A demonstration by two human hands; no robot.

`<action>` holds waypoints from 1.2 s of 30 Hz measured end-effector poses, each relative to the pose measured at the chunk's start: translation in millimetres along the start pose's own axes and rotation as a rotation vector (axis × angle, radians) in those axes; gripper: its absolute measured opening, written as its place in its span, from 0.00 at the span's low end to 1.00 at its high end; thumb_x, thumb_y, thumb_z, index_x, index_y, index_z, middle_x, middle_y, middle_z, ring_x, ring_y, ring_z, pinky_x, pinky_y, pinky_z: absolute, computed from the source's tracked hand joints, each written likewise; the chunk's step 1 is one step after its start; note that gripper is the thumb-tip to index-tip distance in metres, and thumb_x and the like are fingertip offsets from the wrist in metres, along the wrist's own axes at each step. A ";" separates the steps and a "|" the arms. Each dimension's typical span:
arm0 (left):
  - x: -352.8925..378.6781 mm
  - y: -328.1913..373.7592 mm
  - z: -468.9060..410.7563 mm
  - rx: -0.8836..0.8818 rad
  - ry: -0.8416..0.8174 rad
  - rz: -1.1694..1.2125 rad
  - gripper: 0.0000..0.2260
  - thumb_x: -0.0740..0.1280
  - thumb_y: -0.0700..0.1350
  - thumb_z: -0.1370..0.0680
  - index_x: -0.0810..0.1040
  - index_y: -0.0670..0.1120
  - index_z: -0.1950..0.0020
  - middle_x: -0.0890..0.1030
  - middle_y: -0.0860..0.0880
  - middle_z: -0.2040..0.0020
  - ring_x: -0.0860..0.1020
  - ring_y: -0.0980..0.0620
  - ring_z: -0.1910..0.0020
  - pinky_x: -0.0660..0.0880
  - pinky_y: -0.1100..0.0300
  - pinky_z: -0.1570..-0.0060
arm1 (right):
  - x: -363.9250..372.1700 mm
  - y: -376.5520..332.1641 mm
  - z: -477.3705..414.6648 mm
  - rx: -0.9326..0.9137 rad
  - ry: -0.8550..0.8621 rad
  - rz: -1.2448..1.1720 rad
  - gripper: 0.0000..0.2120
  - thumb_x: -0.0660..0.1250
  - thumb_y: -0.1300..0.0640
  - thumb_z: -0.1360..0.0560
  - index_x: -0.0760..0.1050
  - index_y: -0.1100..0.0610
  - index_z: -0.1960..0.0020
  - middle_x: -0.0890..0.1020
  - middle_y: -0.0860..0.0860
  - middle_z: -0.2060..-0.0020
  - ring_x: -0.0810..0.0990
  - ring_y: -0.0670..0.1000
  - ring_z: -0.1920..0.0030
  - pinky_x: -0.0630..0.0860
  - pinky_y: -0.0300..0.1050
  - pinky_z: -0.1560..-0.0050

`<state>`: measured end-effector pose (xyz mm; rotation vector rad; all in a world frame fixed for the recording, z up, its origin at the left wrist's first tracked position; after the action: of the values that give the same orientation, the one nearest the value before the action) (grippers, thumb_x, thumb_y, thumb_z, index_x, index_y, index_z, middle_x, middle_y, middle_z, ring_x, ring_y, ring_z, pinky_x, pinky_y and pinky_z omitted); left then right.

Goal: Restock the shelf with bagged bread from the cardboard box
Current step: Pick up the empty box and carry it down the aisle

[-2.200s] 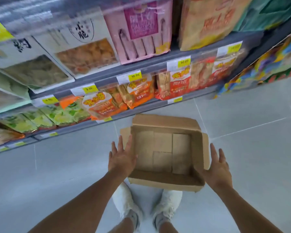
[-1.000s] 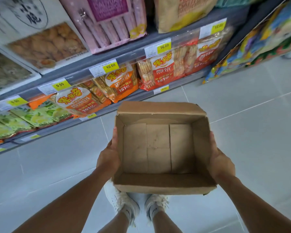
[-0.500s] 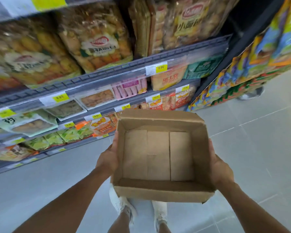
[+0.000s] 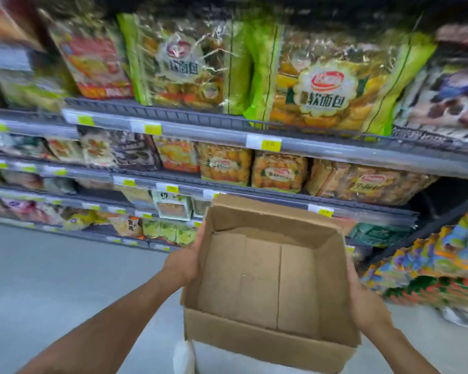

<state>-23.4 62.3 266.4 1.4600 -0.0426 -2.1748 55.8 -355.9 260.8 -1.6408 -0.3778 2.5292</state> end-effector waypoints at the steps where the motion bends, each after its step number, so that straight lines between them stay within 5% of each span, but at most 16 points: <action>1: -9.6 -10.8 12.3 -0.019 0.030 -0.011 0.49 0.59 0.35 0.23 0.20 0.66 0.30 0.81 0.40 0.50 0.80 0.42 0.61 0.72 0.51 0.63 | -7.3 -15.6 1.2 -0.034 -0.010 -0.026 0.46 0.57 0.66 0.23 0.29 0.38 0.23 0.81 0.58 0.45 0.83 0.61 0.46 0.73 0.54 0.50; 3: -39.0 -61.2 64.5 -0.141 0.125 0.028 0.48 0.59 0.35 0.23 0.23 0.64 0.26 0.80 0.41 0.50 0.78 0.43 0.61 0.71 0.52 0.63 | -22.1 -80.9 2.1 -0.168 -0.015 -0.002 0.47 0.57 0.68 0.25 0.32 0.36 0.23 0.82 0.60 0.41 0.83 0.61 0.45 0.76 0.56 0.48; 8: -49.1 -108.6 97.9 -0.218 0.202 0.086 0.47 0.59 0.40 0.24 0.24 0.67 0.27 0.80 0.44 0.52 0.81 0.42 0.56 0.74 0.51 0.58 | -19.1 -138.9 -0.5 -0.293 -0.042 0.072 0.56 0.59 0.68 0.30 0.20 0.33 0.29 0.84 0.58 0.56 0.84 0.57 0.60 0.74 0.51 0.63; 13: -79.1 -197.6 155.3 -0.343 0.317 0.140 0.47 0.59 0.42 0.24 0.23 0.70 0.29 0.82 0.42 0.46 0.82 0.40 0.50 0.77 0.49 0.53 | -19.2 -262.9 14.3 -0.450 -0.040 0.196 0.48 0.57 0.67 0.24 0.26 0.40 0.23 0.74 0.62 0.31 0.78 0.63 0.36 0.73 0.59 0.41; 15: -89.7 -240.9 189.3 -0.396 0.370 0.193 0.44 0.58 0.47 0.23 0.25 0.70 0.28 0.81 0.42 0.40 0.81 0.38 0.45 0.76 0.48 0.48 | -1.0 -321.1 17.6 -0.542 -0.032 0.211 0.50 0.56 0.70 0.26 0.24 0.39 0.25 0.75 0.59 0.30 0.81 0.59 0.41 0.74 0.51 0.49; 19: -95.3 -328.0 253.3 -0.502 0.448 0.223 0.44 0.56 0.49 0.24 0.20 0.72 0.33 0.73 0.46 0.27 0.80 0.38 0.40 0.76 0.48 0.44 | 37.9 -429.3 39.2 -0.659 -0.119 0.216 0.51 0.57 0.66 0.26 0.23 0.36 0.26 0.80 0.54 0.61 0.80 0.52 0.65 0.64 0.45 0.71; 24: -105.8 -423.5 335.5 -0.687 0.546 0.203 0.42 0.58 0.47 0.22 0.26 0.65 0.25 0.71 0.48 0.25 0.80 0.37 0.42 0.75 0.49 0.47 | 82.0 -564.3 94.0 -0.794 -0.098 0.267 0.53 0.59 0.65 0.28 0.23 0.32 0.28 0.75 0.48 0.69 0.75 0.52 0.71 0.64 0.46 0.72; 27: -108.6 -483.0 379.4 -0.754 0.625 0.239 0.42 0.58 0.45 0.23 0.29 0.62 0.22 0.76 0.45 0.30 0.81 0.38 0.46 0.76 0.49 0.52 | 102.7 -638.6 132.9 -0.858 -0.118 0.270 0.45 0.55 0.61 0.20 0.24 0.32 0.27 0.73 0.47 0.73 0.80 0.55 0.68 0.58 0.45 0.74; 31: -119.2 -557.8 430.3 -0.804 0.734 0.256 0.44 0.58 0.41 0.24 0.31 0.63 0.22 0.81 0.40 0.41 0.81 0.37 0.55 0.72 0.52 0.61 | 130.2 -729.8 167.1 -0.996 -0.082 0.364 0.51 0.61 0.62 0.23 0.20 0.41 0.26 0.77 0.53 0.74 0.76 0.53 0.75 0.64 0.44 0.75; 36: -151.3 -628.0 476.3 -0.845 0.789 0.349 0.42 0.57 0.42 0.23 0.30 0.66 0.23 0.80 0.44 0.55 0.80 0.39 0.59 0.76 0.50 0.59 | 154.1 -824.3 192.5 -1.155 -0.012 0.401 0.51 0.62 0.60 0.23 0.19 0.45 0.26 0.75 0.52 0.76 0.77 0.57 0.76 0.65 0.46 0.76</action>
<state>-644.5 551.3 405.4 1.4959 0.7365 -0.9990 -222.6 443.5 415.3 -2.1291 -1.9672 2.7289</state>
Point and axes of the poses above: each hand's wrist, its own z-axis away from the middle knuckle, its own x-axis out of the palm, y = z × x, the point moved 5 cm from there along -z, towards the middle knuckle
